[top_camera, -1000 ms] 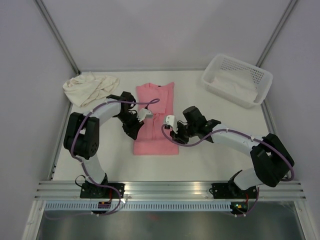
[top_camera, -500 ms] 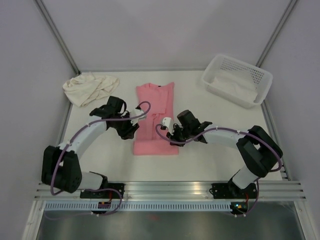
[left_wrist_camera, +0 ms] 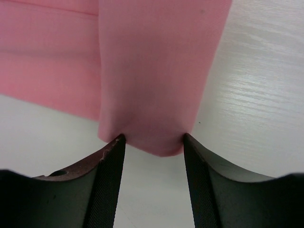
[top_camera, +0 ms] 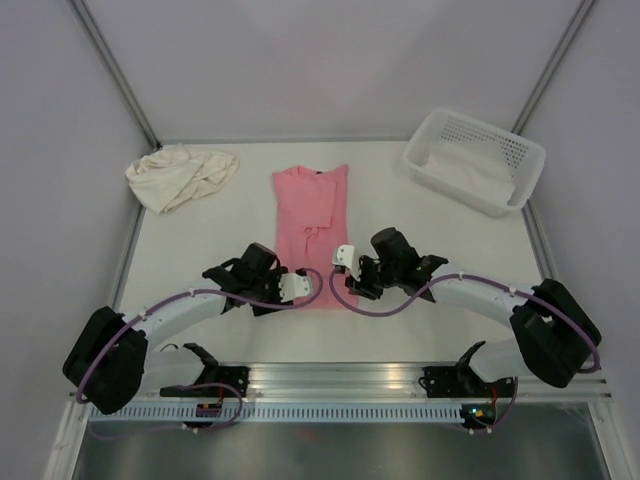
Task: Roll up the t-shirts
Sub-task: Roll the tshirt
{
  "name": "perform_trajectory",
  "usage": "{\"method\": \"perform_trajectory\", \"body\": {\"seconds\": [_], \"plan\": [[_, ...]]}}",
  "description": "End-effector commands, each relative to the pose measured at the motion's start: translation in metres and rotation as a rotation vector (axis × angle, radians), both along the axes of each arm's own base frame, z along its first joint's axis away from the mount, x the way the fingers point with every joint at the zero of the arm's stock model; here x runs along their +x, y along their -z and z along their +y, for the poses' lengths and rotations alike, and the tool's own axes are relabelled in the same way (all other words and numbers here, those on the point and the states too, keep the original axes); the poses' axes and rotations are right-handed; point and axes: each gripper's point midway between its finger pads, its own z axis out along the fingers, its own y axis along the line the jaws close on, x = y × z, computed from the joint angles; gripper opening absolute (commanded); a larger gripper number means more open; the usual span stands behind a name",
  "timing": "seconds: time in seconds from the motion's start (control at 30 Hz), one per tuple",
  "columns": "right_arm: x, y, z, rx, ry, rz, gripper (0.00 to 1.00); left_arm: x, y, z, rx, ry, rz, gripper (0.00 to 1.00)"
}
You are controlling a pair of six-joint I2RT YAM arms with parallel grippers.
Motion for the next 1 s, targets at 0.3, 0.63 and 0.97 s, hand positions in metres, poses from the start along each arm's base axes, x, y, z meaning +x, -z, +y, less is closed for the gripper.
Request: {"method": "perform_trajectory", "body": {"seconds": [0.3, 0.63, 0.97], "plan": [[-0.027, 0.000, 0.002, -0.036, -0.191, -0.248, 0.49, 0.005, 0.013, 0.000, 0.024, 0.031, -0.051, 0.55], [-0.023, 0.035, 0.004, -0.227, -0.263, -0.265, 0.28, 0.009, 0.014, 0.006, 0.054, 0.013, -0.066, 0.53], [-0.039, 0.032, -0.014, -0.261, -0.333, -0.264, 0.01, 0.005, 0.022, 0.005, 0.067, 0.052, -0.044, 0.52]]}}
